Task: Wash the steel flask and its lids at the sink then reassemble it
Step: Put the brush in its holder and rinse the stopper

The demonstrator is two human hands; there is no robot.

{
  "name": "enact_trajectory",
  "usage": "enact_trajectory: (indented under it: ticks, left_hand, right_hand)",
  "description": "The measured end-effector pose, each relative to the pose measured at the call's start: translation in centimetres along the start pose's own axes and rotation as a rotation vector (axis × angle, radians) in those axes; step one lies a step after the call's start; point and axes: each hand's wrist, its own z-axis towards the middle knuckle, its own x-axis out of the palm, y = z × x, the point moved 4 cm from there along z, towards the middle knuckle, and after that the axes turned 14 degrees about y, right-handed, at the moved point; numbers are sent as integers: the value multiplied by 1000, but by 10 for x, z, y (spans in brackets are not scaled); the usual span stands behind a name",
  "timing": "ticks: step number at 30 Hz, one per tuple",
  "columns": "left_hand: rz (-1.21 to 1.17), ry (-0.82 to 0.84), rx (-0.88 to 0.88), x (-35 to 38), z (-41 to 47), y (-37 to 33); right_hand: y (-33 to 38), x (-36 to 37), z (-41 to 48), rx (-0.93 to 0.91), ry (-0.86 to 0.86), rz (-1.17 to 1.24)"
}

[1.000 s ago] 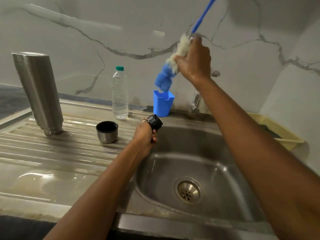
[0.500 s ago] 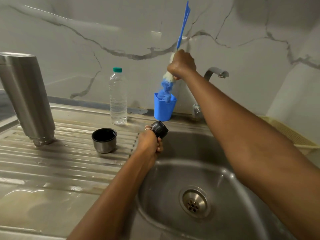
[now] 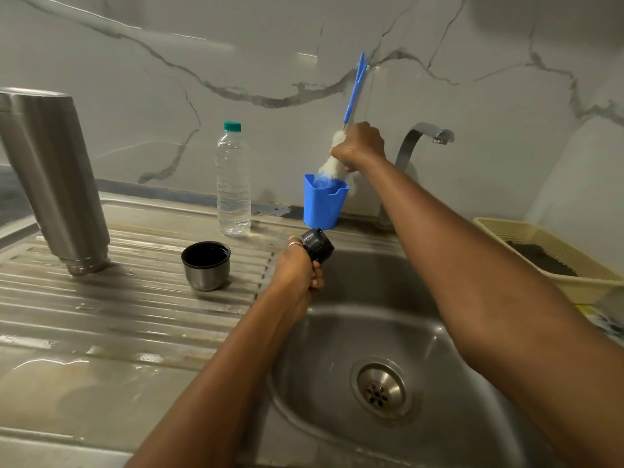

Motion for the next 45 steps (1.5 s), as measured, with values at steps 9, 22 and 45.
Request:
enact_trajectory:
  ticks: [9, 22, 45]
  left_hand:
    - [58, 47, -22, 16, -7, 5]
    - [179, 71, -46, 30, -12, 13]
    - [216, 108, -38, 34, -16, 16]
  right_hand:
    - [-71, -15, -76, 99, -147, -103]
    - [-146, 22, -80, 124, -62, 139]
    - [-144, 28, -65, 95, -156, 53]
